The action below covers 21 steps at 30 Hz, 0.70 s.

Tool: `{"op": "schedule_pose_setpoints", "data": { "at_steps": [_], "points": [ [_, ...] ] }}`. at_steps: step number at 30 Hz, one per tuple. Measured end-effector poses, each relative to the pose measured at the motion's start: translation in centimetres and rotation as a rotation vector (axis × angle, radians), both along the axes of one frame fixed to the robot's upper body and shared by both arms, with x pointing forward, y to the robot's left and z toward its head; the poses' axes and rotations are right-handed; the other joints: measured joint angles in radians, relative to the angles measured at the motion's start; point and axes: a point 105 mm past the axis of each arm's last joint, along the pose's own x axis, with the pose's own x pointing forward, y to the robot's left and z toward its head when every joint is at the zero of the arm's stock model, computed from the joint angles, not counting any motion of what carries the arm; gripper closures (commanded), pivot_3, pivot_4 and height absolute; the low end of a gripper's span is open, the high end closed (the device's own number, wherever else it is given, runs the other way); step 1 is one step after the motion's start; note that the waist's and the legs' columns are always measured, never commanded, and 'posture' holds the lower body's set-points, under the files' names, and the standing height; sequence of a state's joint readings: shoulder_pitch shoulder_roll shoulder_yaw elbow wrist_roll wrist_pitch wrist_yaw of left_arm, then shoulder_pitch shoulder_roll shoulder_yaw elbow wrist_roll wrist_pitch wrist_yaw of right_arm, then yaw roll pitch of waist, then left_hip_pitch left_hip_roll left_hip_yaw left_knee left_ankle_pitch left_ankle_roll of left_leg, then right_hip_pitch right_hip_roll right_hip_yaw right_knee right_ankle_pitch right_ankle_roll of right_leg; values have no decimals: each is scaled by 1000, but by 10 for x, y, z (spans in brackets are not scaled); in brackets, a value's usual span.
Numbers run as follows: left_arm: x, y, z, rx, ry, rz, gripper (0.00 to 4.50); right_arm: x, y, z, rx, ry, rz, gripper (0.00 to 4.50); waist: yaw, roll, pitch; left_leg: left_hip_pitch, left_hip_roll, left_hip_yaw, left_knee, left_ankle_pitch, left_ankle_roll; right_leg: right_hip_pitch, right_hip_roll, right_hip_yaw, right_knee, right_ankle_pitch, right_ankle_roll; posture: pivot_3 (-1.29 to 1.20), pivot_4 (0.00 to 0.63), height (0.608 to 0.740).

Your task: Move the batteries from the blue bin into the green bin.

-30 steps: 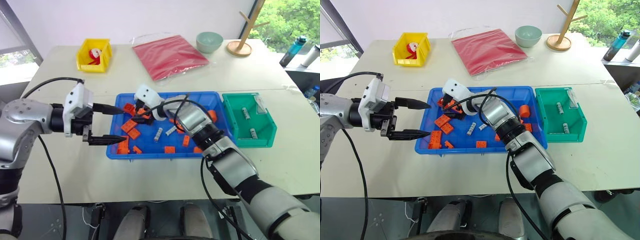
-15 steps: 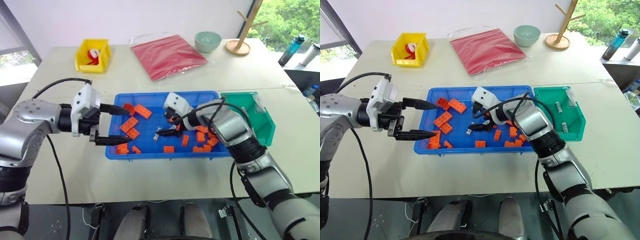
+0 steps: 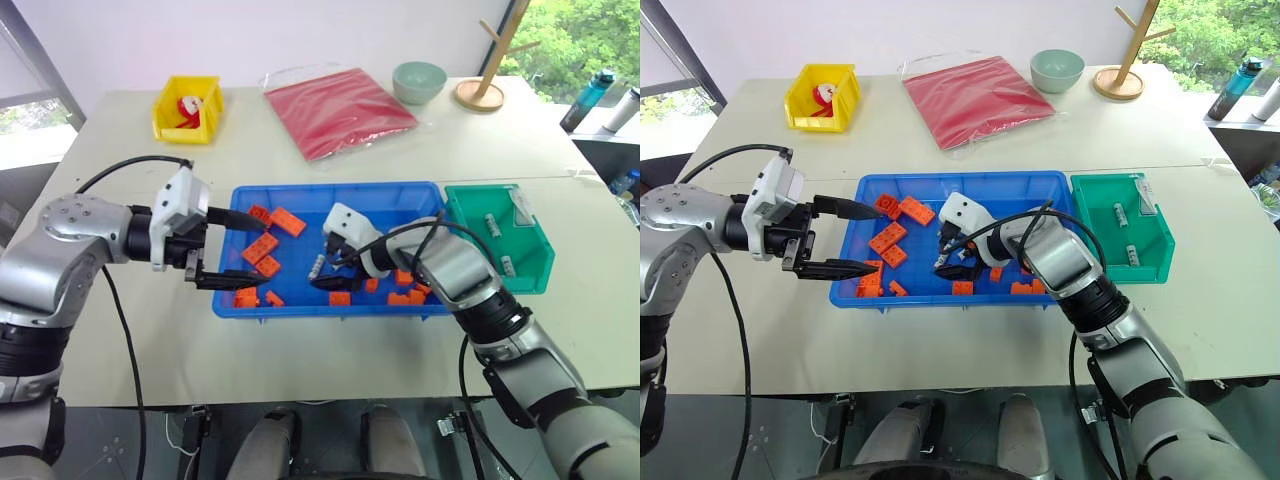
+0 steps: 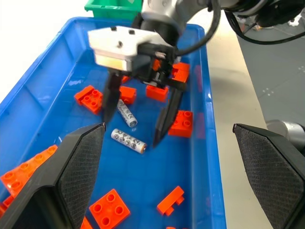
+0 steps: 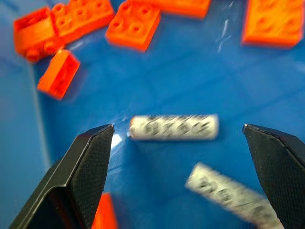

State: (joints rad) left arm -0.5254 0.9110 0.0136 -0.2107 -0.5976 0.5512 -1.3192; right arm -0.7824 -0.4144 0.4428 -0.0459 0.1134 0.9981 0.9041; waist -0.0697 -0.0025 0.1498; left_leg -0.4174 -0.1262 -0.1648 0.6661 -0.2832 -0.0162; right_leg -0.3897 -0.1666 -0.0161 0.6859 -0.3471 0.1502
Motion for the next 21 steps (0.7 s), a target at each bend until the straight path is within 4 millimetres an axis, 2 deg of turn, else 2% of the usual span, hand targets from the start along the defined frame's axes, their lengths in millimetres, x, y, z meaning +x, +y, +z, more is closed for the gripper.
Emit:
{"op": "schedule_pose_setpoints", "data": {
  "at_steps": [4, 7, 10, 14, 17, 18, 21],
  "points": [
    [1, -2, 2, -6, -12, -10, 0, 2, 2, -5, -18, -22, -1, 31, 0, 0, 0, 0, 0, 0, 0, 0, 0, 0, 0, 0, 0, 0, 0, 0, 150, 717],
    [2, -3, 4, -3, -19, -13, 0, 7, 3, -6, -26, -59, -3, 915, 1, 0, 0, 0, 0, 0, 0, 0, 0, 0, 0, 0, 0, 0, 0, 0, 150, 717],
    [2, -4, 5, -3, -23, -14, 0, 12, 2, -7, -39, -104, 0, 2264, 0, 0, 0, 0, 0, 0, 0, 0, 0, 0, 0, 0, 0, 0, 0, 0, 150, 717],
    [2, -4, 4, -3, -22, -15, 0, 13, 1, -7, -33, -101, 1, 2259, 0, 0, 0, 0, 0, 0, 0, 0, 0, 0, 0, 0, 0, 0, 0, 0, 150, 717],
    [3, -5, 4, -9, -22, -16, 0, 16, -11, 3, 42, -33, -70, 2259, 4, 0, 0, -1, 0, 0, 1, 0, 0, 0, 0, 0, 0, 0, 0, 0, 150, 717],
    [3, -5, 3, -12, -21, -15, 0, 18, -18, 11, 77, -23, -105, 2259, 5, 0, 0, -1, -1, 0, 1, 0, 0, 0, 0, 0, 0, 0, 0, 0, 150, 717],
    [3, -7, 2, -26, -17, -14, 0, 29, -58, 57, 172, -65, -241, 2259, 9, 0, 0, -3, -1, -1, 2, 0, 0, -1, 0, 0, 0, 0, 0, 0, 150, 717]
  ]
}}
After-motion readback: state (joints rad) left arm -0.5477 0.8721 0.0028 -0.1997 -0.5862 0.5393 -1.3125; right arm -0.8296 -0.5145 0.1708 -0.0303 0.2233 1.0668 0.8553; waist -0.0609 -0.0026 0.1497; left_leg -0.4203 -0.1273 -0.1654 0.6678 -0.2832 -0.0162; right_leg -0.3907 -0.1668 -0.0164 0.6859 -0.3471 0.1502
